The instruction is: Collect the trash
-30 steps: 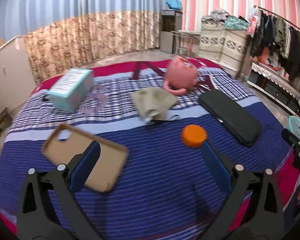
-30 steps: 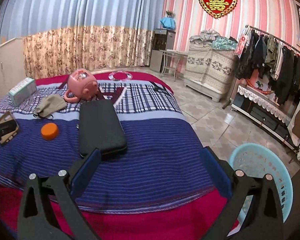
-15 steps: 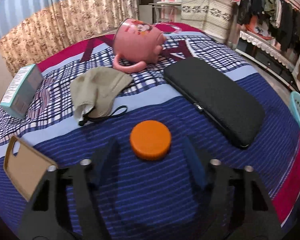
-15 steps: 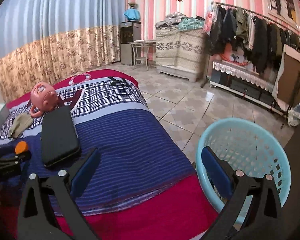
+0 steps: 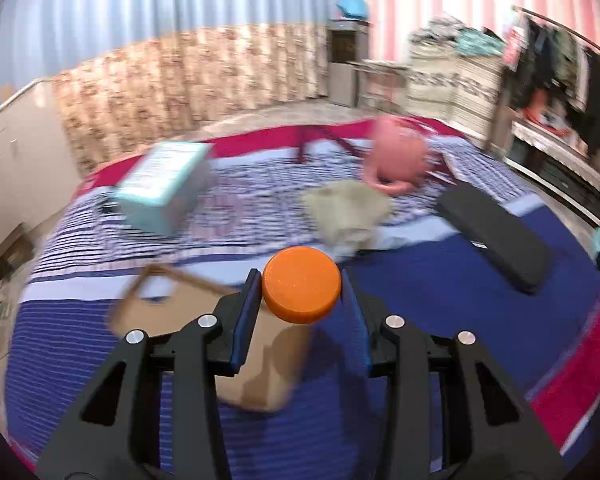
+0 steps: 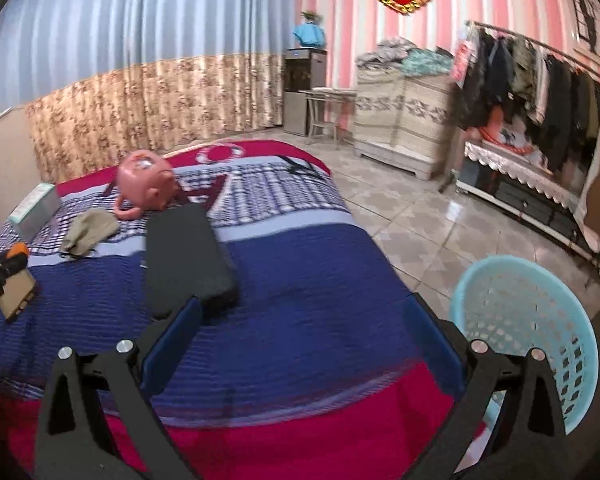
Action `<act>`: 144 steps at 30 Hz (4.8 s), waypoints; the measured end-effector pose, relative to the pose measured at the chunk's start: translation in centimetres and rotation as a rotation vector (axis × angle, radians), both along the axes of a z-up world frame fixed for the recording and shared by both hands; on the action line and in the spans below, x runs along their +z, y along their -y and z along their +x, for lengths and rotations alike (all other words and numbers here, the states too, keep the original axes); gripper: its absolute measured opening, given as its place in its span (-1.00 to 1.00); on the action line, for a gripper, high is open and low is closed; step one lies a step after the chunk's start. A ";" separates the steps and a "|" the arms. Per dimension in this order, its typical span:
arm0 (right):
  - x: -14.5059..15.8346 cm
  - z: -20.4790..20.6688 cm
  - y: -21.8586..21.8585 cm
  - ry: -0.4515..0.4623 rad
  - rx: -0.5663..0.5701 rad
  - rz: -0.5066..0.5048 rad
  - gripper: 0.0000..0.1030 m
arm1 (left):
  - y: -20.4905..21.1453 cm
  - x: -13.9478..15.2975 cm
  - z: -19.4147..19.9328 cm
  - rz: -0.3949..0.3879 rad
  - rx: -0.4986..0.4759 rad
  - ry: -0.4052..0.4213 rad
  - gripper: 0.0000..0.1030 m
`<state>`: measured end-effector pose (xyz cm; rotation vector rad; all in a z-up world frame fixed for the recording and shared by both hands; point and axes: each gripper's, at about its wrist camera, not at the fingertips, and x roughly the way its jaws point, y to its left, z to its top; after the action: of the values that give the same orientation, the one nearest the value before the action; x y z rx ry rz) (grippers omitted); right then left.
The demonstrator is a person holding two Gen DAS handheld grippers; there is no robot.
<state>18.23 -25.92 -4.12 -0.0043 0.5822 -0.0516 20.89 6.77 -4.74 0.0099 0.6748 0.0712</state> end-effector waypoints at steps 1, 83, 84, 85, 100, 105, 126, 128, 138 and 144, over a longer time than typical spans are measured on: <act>0.4 0.2 -1.2 0.011 0.029 0.013 0.91 | -1.5 0.0 0.1 0.001 0.030 -0.003 -0.23; 0.0 -6.8 25.3 0.018 -0.247 0.177 -0.65 | 34.2 2.7 -1.4 -0.050 -0.532 0.053 -0.23; -0.2 -6.7 25.5 0.016 -0.252 0.177 -0.65 | 35.0 2.6 -1.3 -0.049 -0.545 0.047 -0.23; -0.2 -6.8 25.6 0.015 -0.255 0.177 -0.65 | 35.8 2.5 -1.3 -0.048 -0.560 0.045 -0.23; -2.4 -6.5 28.9 -0.042 -0.328 0.216 -0.65 | 45.2 -0.4 0.5 -0.001 -0.699 -0.017 0.41; -2.8 -5.9 28.8 -0.060 -0.314 0.219 -0.65 | 43.7 -0.1 1.2 -0.026 -0.645 -0.011 0.75; -1.9 -5.3 25.5 -0.034 -0.278 0.151 0.87 | 28.6 4.2 -2.7 -0.030 -0.394 0.029 0.89; -1.5 -5.7 24.8 -0.029 -0.268 0.143 0.87 | 27.1 4.5 -3.3 -0.024 -0.363 0.038 0.89; 2.6 -9.1 19.3 0.116 -0.158 0.195 0.91 | 19.2 5.6 -8.5 0.003 -0.212 0.092 0.89; 3.7 -10.6 15.0 0.130 -0.076 0.242 0.91 | 15.9 6.0 -12.4 0.003 -0.151 0.156 0.89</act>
<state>7.66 -40.94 -0.44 0.2549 0.4553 -0.0540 8.47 -9.09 1.28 0.0579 0.5162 -0.0721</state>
